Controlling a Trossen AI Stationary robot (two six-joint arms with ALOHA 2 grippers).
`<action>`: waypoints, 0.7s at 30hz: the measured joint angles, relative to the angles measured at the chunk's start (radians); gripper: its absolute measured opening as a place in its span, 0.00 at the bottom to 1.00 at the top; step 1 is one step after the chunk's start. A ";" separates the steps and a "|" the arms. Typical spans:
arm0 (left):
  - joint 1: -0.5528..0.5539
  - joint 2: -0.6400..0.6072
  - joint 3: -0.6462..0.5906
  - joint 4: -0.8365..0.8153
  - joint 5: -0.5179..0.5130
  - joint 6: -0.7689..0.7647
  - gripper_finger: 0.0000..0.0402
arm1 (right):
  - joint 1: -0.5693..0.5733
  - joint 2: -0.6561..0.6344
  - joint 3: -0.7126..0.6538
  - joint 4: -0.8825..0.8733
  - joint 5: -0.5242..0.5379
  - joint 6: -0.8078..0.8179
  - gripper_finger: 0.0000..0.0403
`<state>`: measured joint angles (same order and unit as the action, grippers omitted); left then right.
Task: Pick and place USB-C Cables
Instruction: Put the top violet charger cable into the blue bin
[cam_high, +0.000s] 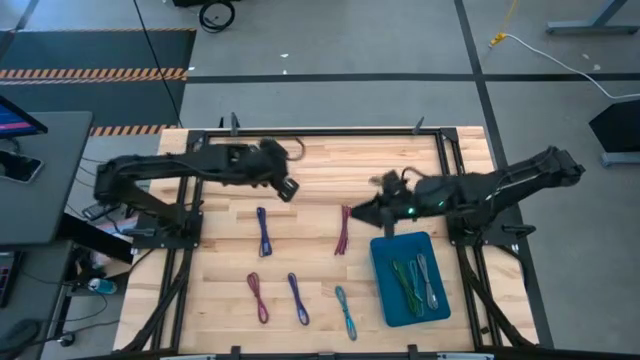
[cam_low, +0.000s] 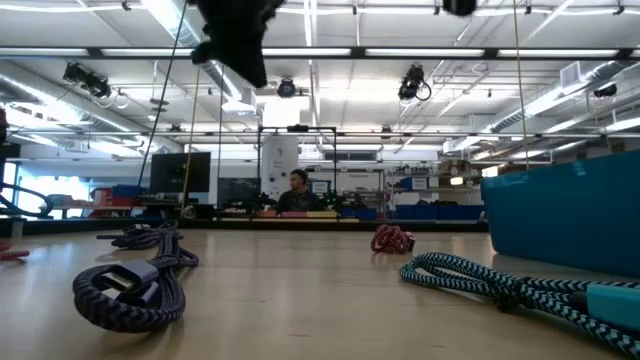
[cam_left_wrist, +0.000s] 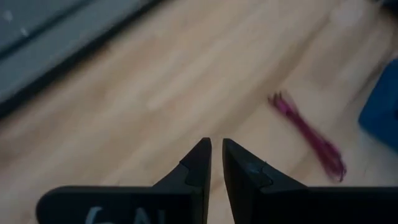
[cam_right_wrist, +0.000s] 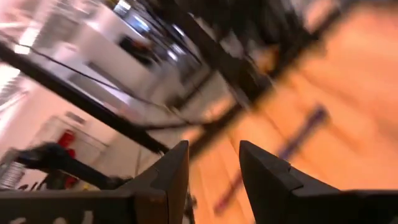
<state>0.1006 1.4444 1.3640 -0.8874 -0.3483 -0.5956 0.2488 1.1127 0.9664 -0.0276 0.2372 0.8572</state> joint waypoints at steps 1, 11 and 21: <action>-0.006 0.028 0.000 -0.003 0.010 -0.004 0.11 | -0.009 -0.014 0.006 0.026 -0.006 -0.046 0.37; -0.039 0.221 0.000 -0.046 0.127 -0.051 0.11 | -0.036 -0.149 0.036 0.089 -0.074 -0.297 0.37; -0.058 0.271 -0.017 -0.441 0.189 -0.201 0.11 | -0.044 -0.184 0.035 0.000 -0.074 -0.337 0.37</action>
<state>0.0428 1.7153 1.3469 -1.3280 -0.1590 -0.7969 0.2052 0.9287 1.0019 -0.0273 0.1634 0.5198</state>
